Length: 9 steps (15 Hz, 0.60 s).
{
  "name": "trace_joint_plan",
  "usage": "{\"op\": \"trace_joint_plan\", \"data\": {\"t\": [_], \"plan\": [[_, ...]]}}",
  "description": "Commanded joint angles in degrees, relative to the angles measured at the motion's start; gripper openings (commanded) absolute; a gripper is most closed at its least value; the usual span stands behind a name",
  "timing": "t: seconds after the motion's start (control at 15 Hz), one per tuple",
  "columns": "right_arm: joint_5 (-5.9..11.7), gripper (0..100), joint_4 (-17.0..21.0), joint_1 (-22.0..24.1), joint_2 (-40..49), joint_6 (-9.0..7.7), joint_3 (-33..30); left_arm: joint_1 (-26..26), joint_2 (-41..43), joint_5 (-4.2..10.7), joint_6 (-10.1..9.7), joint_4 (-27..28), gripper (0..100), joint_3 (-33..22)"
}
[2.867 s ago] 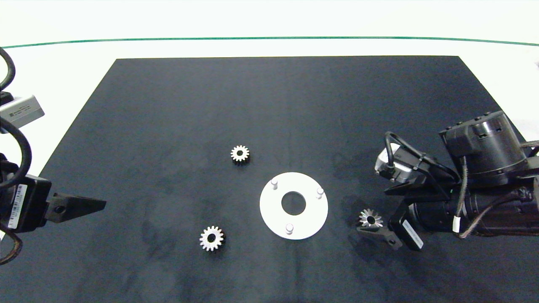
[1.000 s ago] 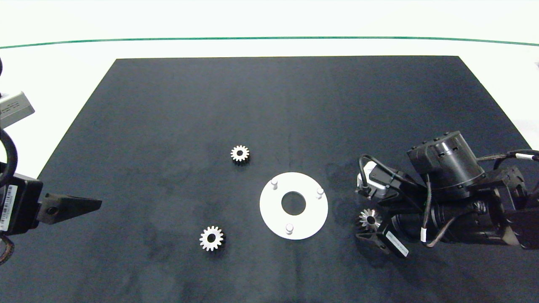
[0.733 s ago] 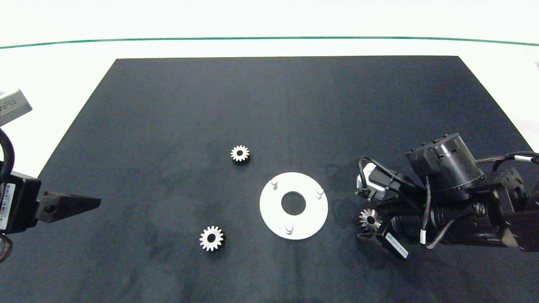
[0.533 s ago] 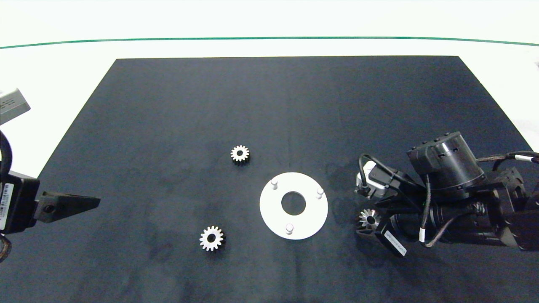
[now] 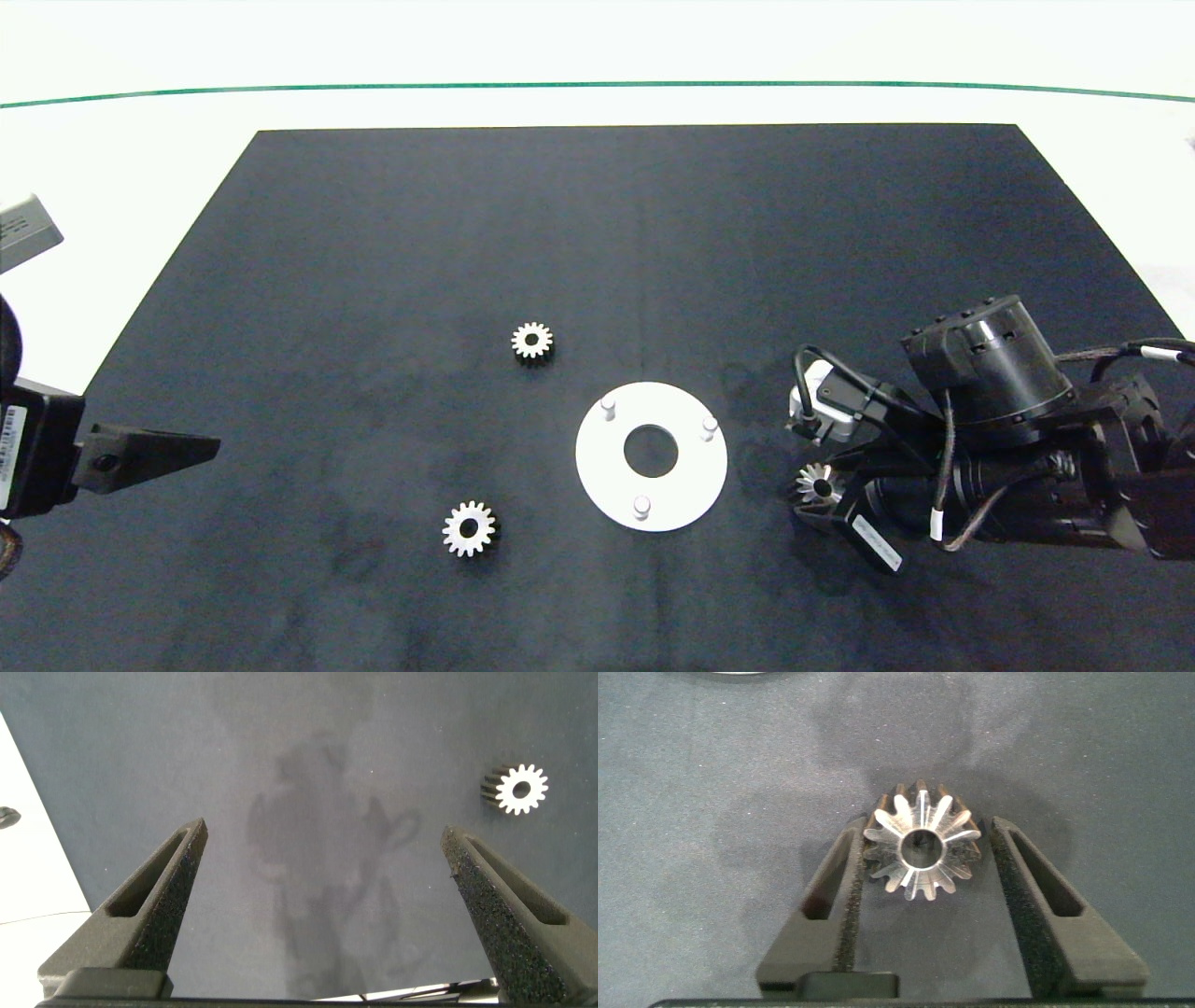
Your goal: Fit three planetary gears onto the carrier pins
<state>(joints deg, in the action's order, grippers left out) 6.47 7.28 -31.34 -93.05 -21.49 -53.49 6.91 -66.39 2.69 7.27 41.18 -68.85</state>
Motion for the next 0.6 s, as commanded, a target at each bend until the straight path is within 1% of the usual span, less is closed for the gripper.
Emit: {"op": "trace_joint_plan", "data": {"t": [0.07,0.2,0.33,0.4,0.53,0.6], "plan": [[0.03,45,-0.1,0.0,-0.2,-0.13,0.1,-0.2,0.1,0.03,0.03,0.2,100,-0.2],[0.03,40,-1.3,-0.1,-0.3,-0.13,0.8,-0.1,0.3,0.03,0.03,0.2,100,-0.2],[-0.06,37,-4.8,-0.5,-0.2,-0.39,2.5,-0.1,0.4,0.03,0.03,0.2,100,-0.2],[0.03,34,-5.2,-0.5,0.3,-1.01,2.6,-0.1,0.4,0.03,0.03,0.2,100,-0.2],[-0.06,31,-5.3,-0.6,1.7,-1.18,1.8,-0.3,0.6,0.03,0.03,0.2,100,-0.3],[-0.06,28,-4.6,-0.6,2.7,-1.27,0.3,-0.3,0.7,0.03,0.03,0.2,100,-0.4]]}}
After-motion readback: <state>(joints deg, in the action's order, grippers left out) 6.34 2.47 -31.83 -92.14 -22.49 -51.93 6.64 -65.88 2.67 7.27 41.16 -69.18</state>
